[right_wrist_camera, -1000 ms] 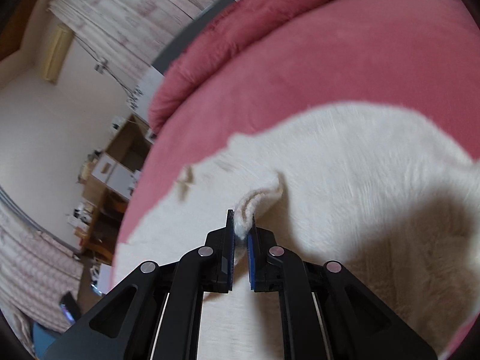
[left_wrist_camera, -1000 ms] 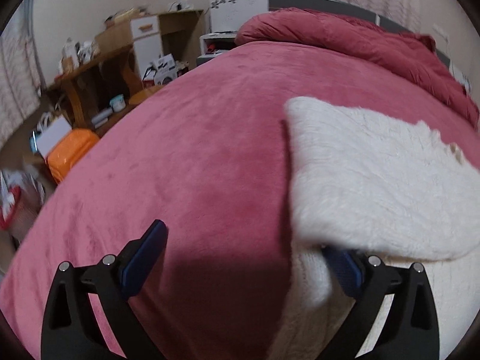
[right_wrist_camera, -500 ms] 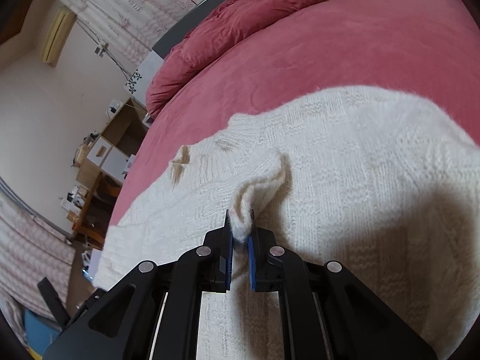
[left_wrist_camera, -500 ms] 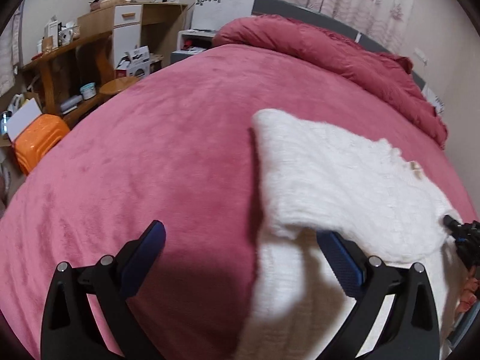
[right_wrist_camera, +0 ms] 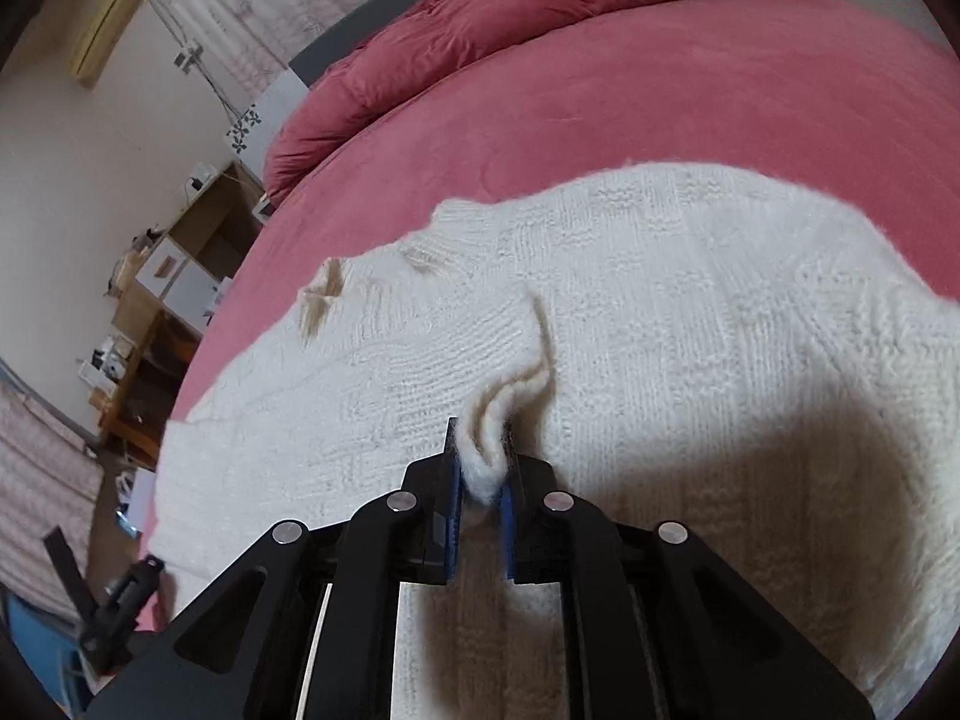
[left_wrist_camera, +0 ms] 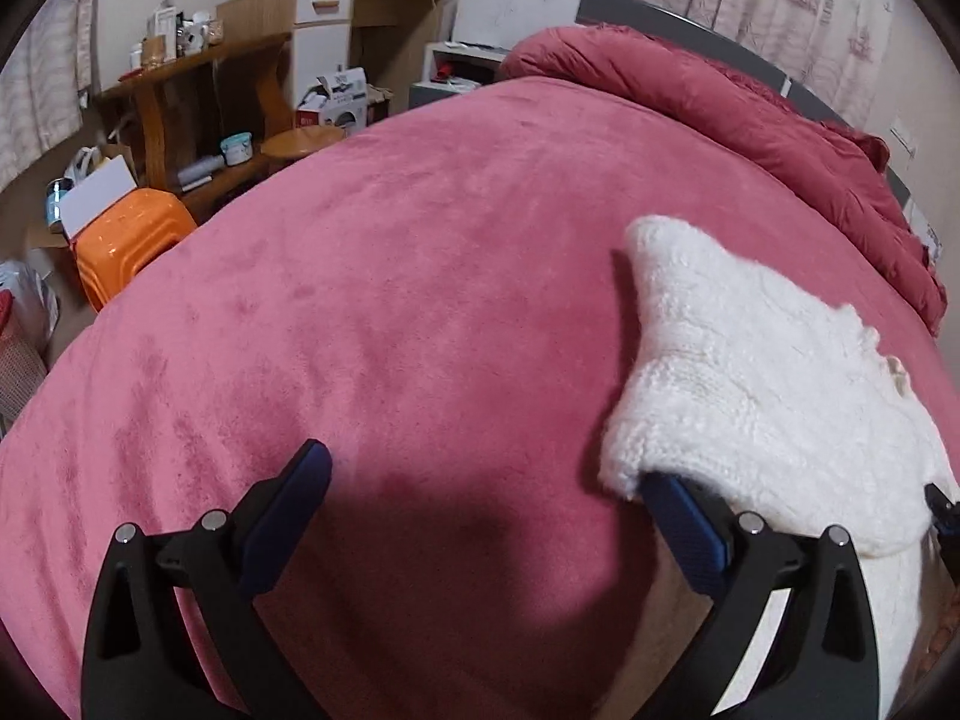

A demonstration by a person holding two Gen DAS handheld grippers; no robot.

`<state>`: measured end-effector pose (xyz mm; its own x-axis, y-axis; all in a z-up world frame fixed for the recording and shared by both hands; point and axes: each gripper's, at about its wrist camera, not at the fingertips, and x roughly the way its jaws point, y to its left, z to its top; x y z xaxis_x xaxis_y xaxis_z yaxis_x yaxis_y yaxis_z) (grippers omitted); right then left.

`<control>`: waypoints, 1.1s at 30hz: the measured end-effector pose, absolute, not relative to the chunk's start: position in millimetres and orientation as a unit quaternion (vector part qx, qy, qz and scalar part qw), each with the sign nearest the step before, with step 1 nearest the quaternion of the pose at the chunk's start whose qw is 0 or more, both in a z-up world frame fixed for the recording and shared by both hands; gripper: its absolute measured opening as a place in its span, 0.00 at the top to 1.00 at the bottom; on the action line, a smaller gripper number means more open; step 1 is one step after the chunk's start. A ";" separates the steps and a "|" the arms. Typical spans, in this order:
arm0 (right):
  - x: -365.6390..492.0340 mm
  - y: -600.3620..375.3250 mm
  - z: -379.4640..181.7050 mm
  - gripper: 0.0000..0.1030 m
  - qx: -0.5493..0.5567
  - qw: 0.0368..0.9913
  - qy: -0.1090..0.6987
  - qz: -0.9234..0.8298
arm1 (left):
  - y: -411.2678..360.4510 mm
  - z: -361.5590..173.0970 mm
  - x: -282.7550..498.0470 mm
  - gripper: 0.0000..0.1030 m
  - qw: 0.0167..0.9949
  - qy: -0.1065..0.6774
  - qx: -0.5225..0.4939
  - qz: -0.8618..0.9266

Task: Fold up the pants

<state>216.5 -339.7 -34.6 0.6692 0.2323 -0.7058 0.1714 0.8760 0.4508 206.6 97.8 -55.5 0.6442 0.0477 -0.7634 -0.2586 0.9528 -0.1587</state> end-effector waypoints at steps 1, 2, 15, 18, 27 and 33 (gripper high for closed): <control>215.6 -339.9 -31.4 0.84 0.247 0.880 0.405 0.016 | 98.1 -54.4 204.2 0.02 0.897 0.416 -0.122 0.083; 213.1 -341.5 -25.8 0.68 0.248 0.882 0.399 0.012 | 98.7 -53.5 201.7 0.02 0.897 0.418 -0.118 0.085; 150.1 -369.9 17.9 0.21 0.239 0.914 0.326 -0.011 | 58.7 -31.9 135.1 0.02 0.910 0.362 -0.181 0.088; 133.6 -382.2 26.2 0.20 0.223 0.922 0.315 -0.030 | 34.6 -39.2 133.2 0.02 0.915 0.366 -0.160 0.051; 72.8 -497.5 19.9 0.18 0.319 0.893 0.272 -0.163 | 11.0 -61.0 127.8 0.02 0.911 0.392 -0.125 0.021; 21.0 -591.0 -14.4 0.18 0.448 0.823 0.242 -0.253 | 15.2 -64.0 124.3 0.02 0.912 0.383 -0.149 0.009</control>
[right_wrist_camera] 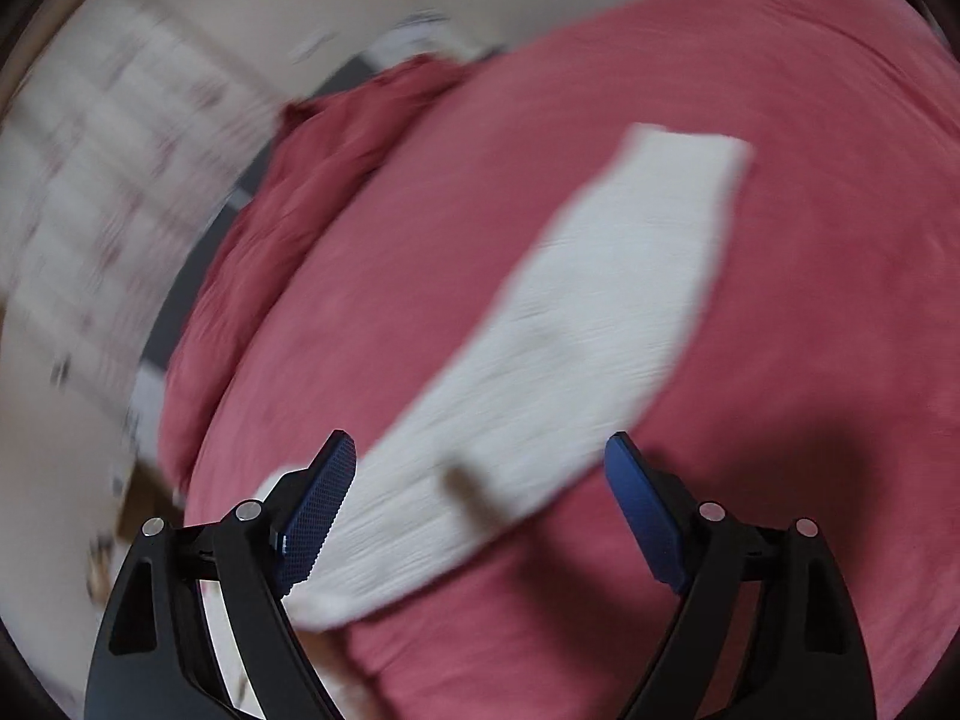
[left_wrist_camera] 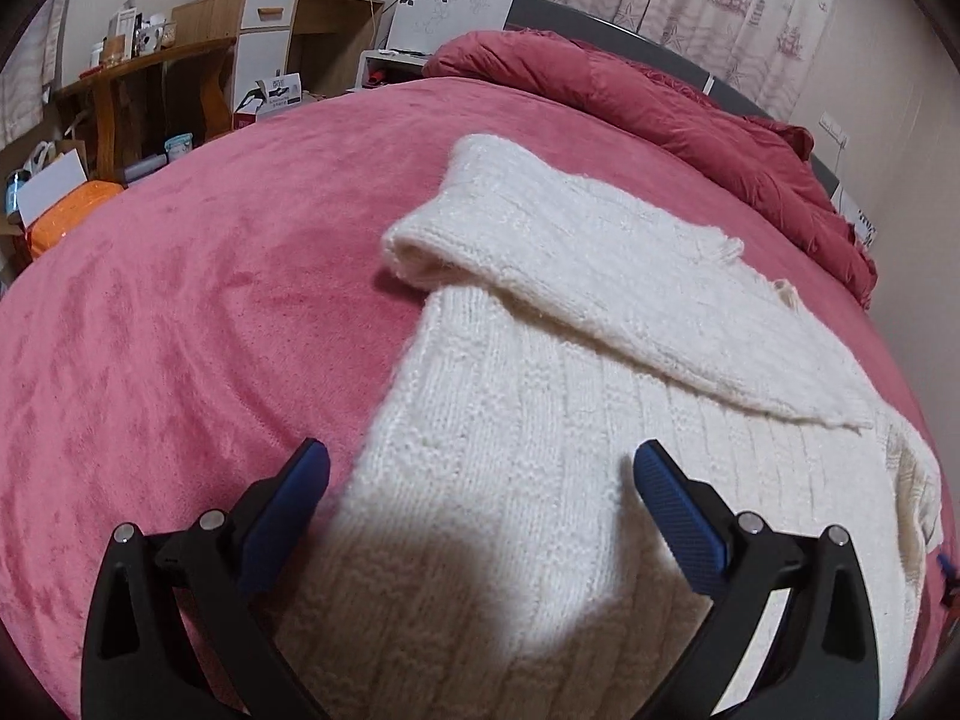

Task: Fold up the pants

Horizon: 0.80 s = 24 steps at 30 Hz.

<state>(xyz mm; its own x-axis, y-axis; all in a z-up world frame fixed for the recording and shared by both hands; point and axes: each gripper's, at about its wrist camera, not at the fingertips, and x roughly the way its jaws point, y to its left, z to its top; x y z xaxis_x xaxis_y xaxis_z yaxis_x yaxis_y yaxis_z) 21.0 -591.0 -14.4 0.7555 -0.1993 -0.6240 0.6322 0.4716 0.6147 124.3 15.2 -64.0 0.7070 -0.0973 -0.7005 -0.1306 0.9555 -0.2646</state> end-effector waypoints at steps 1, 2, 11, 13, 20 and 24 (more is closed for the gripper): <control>15.4 -600.4 -20.1 0.18 0.459 0.814 0.241 -0.262 | 14.3 -64.2 125.5 0.02 0.911 0.383 -0.149 0.009; 9.8 -610.0 -26.6 0.18 0.474 0.804 0.240 -0.269 | 13.2 -64.1 125.7 0.02 0.911 0.384 -0.148 0.010; 12.9 -658.6 -58.2 0.31 0.535 0.793 0.176 -0.233 | 10.3 -63.6 127.0 0.02 0.911 0.385 -0.146 0.012; 23.0 -661.5 -59.8 0.34 0.535 0.797 0.168 -0.227 | 13.8 -64.5 128.1 0.02 0.911 0.384 -0.151 0.009; 26.5 -670.4 -68.0 0.93 0.571 0.775 0.150 -0.226 | 14.4 -65.8 128.8 0.02 0.911 0.384 -0.152 0.009; 27.2 -659.2 -31.1 0.94 0.548 0.799 0.116 -0.218 | 15.9 -65.7 128.8 0.02 0.911 0.383 -0.157 0.006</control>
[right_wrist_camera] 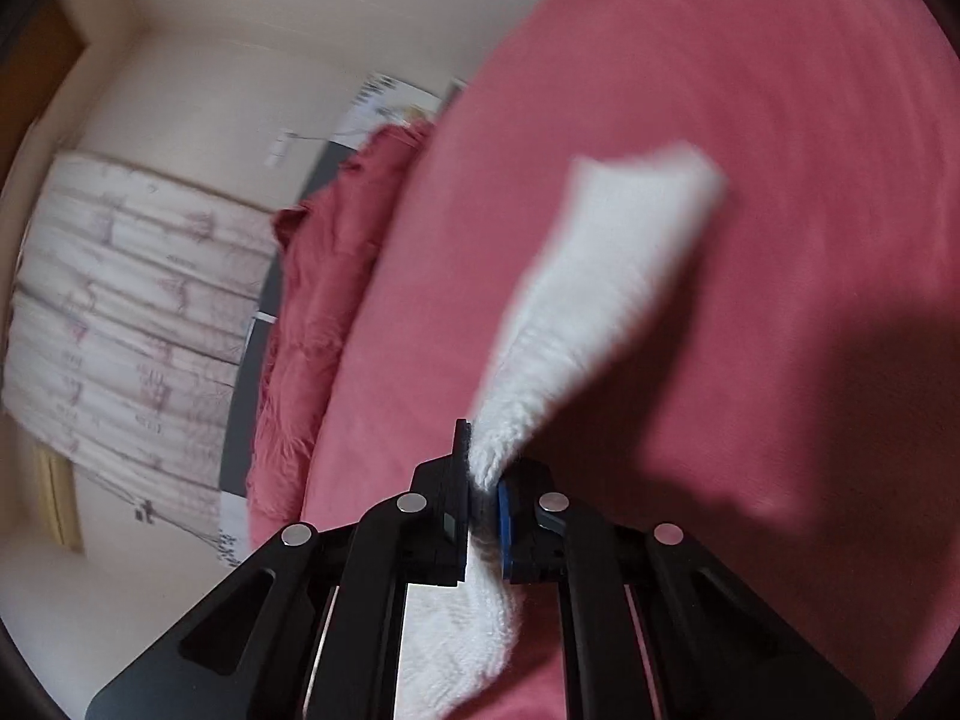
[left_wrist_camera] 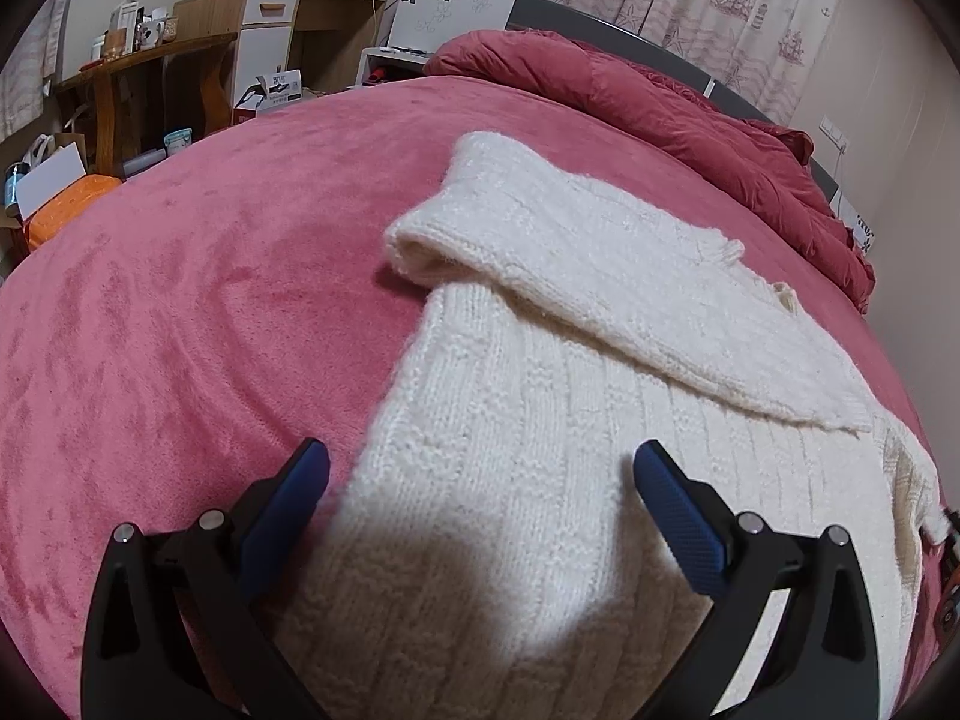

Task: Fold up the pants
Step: 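Grasp the other sleeve cuff with the right gripper and lift it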

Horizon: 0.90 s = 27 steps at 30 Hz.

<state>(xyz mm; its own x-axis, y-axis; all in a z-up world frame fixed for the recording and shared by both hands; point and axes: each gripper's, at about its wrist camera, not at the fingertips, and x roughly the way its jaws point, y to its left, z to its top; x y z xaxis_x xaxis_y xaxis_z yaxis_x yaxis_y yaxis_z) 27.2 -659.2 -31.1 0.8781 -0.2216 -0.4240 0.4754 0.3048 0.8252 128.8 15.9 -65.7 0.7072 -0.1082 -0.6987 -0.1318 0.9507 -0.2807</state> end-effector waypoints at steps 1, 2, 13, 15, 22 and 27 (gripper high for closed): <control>27.3 -655.1 -20.6 0.94 0.540 0.807 0.107 -0.214 | 16.6 -65.6 128.8 0.02 0.911 0.381 -0.160 0.005; 27.7 -647.4 -3.1 0.94 0.527 0.820 0.091 -0.205 | 17.3 -65.8 128.6 0.02 0.911 0.380 -0.163 0.003; 84.5 -444.4 118.9 0.94 0.222 0.973 0.048 -0.050 | 20.3 -66.1 128.4 0.02 0.911 0.375 -0.173 -0.001; 103.2 -396.6 116.9 0.94 0.177 0.982 0.070 0.002 | 20.5 -65.9 128.1 0.02 0.911 0.374 -0.175 -0.002; 178.2 -273.9 42.7 0.92 0.051 0.964 0.250 0.080 | 24.4 -66.3 125.9 0.02 0.910 0.371 -0.185 -0.008; 177.2 -232.7 -28.2 0.44 -0.011 0.920 0.383 0.083 | 27.3 -66.4 124.5 0.02 0.909 0.368 -0.194 -0.013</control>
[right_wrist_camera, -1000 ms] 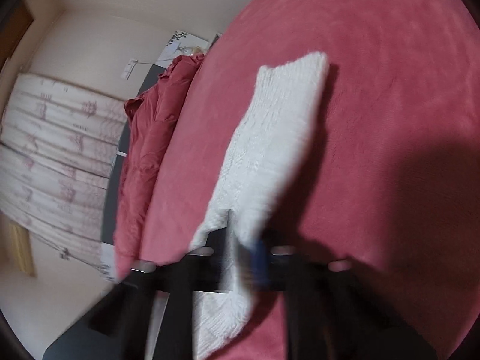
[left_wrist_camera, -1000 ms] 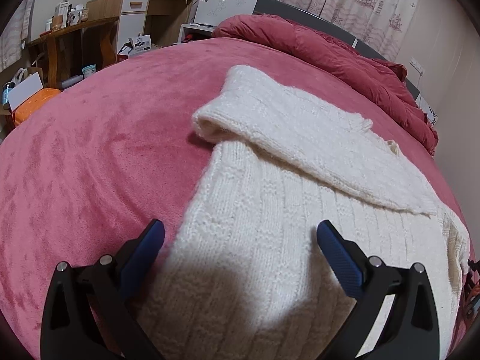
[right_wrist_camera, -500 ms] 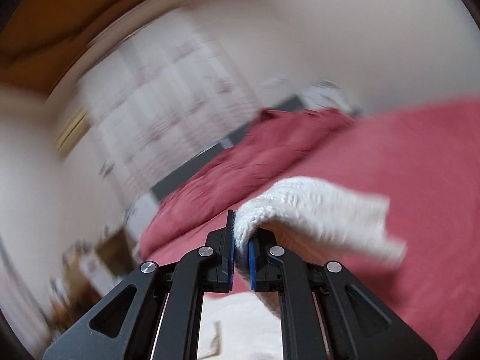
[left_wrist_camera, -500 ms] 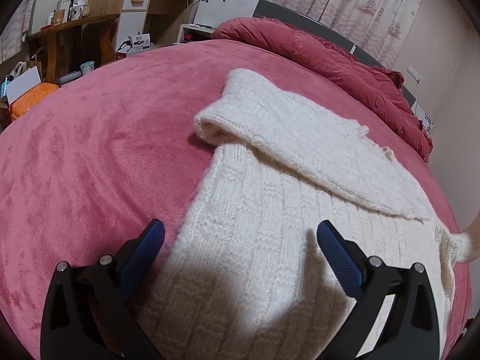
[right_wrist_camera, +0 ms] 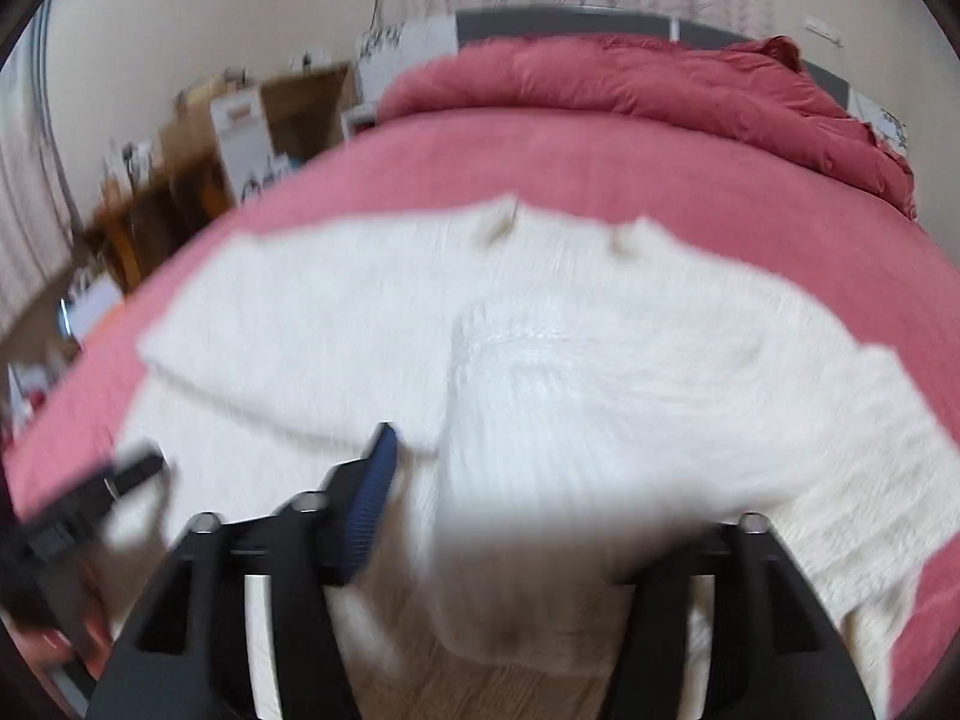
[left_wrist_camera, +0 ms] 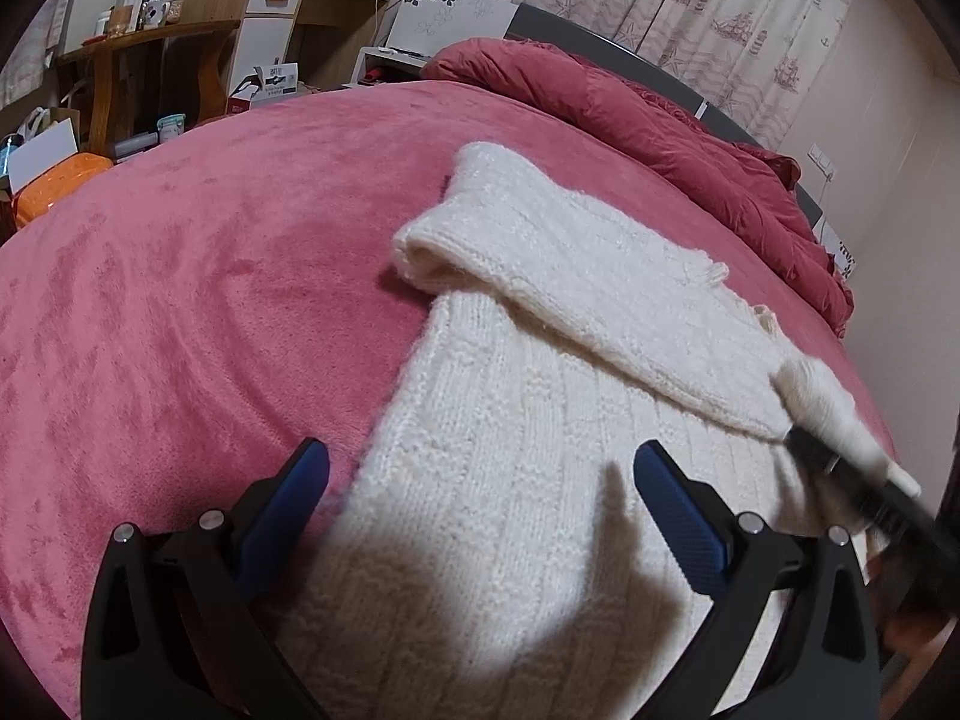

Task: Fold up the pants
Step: 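Grasp the other sleeve cuff with the right gripper and lift it, then fold the held sleeve across the sweater body with the right gripper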

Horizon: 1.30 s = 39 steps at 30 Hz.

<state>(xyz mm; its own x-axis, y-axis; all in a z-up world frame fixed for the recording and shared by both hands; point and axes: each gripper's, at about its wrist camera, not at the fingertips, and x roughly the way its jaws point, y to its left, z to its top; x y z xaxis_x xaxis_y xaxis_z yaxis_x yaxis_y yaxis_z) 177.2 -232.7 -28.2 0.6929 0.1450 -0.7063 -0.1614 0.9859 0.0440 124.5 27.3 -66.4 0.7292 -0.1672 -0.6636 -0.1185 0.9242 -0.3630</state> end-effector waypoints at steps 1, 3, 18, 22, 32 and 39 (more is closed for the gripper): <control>171.2 -232.2 -27.3 0.43 -0.012 0.920 0.381 0.085 | 29.0 -66.2 123.7 0.02 0.909 0.366 -0.197 -0.015; 156.6 -241.2 -16.3 0.35 0.019 0.923 0.372 0.100 | 30.2 -66.2 123.0 0.02 0.909 0.365 -0.202 -0.017; 82.7 -421.5 -39.3 0.41 0.455 0.823 0.336 0.043 | -84.4 1.4 120.9 0.02 0.937 0.315 -0.052 -0.140; 95.9 -434.1 -47.5 0.41 0.482 0.802 0.346 0.068 | -154.8 13.8 116.5 0.02 0.936 0.272 0.063 -0.214; 83.3 -472.4 -59.5 0.41 0.564 0.773 0.290 -0.001 | -205.0 -8.7 150.8 0.02 0.914 0.329 0.130 -0.198; 92.3 -462.2 -52.3 0.41 0.573 0.771 0.270 0.059 | -228.1 -24.7 158.6 0.20 0.904 0.324 0.201 -0.196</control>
<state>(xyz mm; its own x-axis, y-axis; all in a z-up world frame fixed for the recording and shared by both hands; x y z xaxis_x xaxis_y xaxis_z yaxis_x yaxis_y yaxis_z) 92.3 -462.2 -52.3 0.8472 0.4009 -0.3486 0.2181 0.3360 0.9163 158.6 -228.1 -24.7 0.7135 -0.2237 -0.6640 0.4839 0.8426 0.2361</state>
